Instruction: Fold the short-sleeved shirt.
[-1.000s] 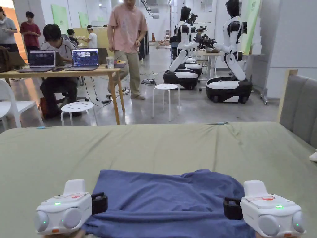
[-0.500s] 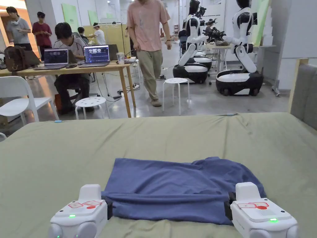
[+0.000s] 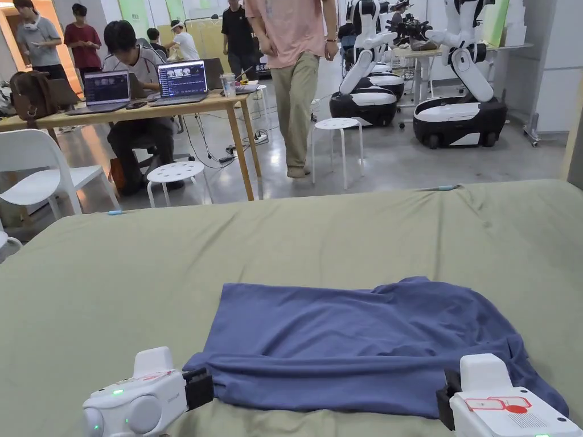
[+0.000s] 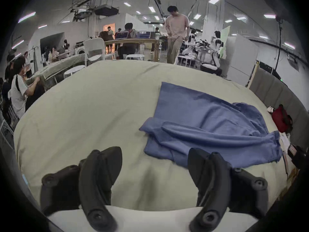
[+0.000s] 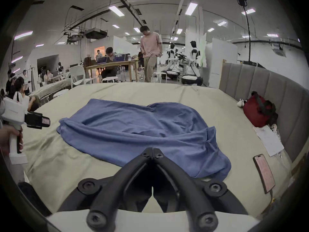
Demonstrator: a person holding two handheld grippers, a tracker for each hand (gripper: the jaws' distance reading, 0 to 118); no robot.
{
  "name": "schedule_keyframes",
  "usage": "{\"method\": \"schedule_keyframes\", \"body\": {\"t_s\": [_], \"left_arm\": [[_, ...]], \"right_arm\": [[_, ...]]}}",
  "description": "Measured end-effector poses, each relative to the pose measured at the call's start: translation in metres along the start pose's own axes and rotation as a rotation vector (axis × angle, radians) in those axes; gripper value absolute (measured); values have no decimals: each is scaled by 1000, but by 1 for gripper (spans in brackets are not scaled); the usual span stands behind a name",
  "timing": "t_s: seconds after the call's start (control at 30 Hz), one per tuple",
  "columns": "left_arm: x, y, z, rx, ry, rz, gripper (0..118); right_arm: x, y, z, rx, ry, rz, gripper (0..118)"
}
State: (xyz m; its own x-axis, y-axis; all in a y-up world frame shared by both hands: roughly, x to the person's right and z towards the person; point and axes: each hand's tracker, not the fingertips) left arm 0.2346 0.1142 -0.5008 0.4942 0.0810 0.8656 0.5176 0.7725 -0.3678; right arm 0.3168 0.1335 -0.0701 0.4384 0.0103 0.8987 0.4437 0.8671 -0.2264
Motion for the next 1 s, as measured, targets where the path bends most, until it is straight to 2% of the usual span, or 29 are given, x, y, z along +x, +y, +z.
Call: {"method": "schedule_keyframes", "body": {"t_s": [0.07, 0.17, 0.23, 0.3, 0.33, 0.37, 0.4, 0.43, 0.47, 0.53, 0.57, 0.6, 0.63, 0.67, 0.7, 0.83, 0.87, 0.97, 1.0], "left_arm": [[7, 5, -19, -9, 38, -25, 82], [11, 8, -50, -49, 17, -55, 82], [13, 7, -69, -88, 1, -70, 76], [14, -2, -94, -198, -3, -114, 58], [15, -8, -98, -216, -18, -112, 53], [16, -9, -92, -146, -5, -104, 50], [18, -8, -85, -147, -11, -113, 41], [21, -5, -78, -137, -7, -157, 25], [21, -4, -75, -125, 12, -178, 3], [22, 0, -67, -121, 4, -167, 3], [23, 4, -60, -102, 5, -172, 3], [24, 7, -53, -79, 6, -171, 3], [24, 10, -45, -54, -3, -150, 3], [26, 13, -39, -42, -8, -140, 3], [29, 14, -35, -36, -20, -146, 3], [51, 12, -14, -24, -8, -197, 3], [52, 11, -13, -27, -7, -192, 3], [54, 4, -13, -38, 12, -182, 3], [52, 5, -14, -41, 15, -181, 3]], "right_arm": [[4, 0, -4, -3, -10, -1, 0], [15, 2, -10, -13, -24, -6, 0], [24, 3, -15, -25, -43, -10, 0], [37, 4, -18, -38, -55, -32, 0], [43, 5, -18, -41, -64, -37, 0], [50, 5, -17, -44, -77, -39, 0], [57, 5, -15, -44, -88, -39, 0], [65, 6, -13, -46, -104, -42, 0], [75, 6, -11, -46, -119, -49, 0], [93, 5, -8, -53, -153, -54, 1], [102, 5, -9, -62, -180, -47, 12], [108, 3, -10, -71, -203, -44, 31], [115, 1, -12, -69, -203, -50, 63], [122, -2, -15, -71, -199, -57, 101], [125, -4, -20, -87, -196, -60, 118], [135, -13, -58, -163, -185, -69, 116], [137, -17, -70, -188, -164, -83, 111], [139, -29, -95, -273, -97, -158, 88], [142, -31, -103, -302, -69, -190, 54]]}}
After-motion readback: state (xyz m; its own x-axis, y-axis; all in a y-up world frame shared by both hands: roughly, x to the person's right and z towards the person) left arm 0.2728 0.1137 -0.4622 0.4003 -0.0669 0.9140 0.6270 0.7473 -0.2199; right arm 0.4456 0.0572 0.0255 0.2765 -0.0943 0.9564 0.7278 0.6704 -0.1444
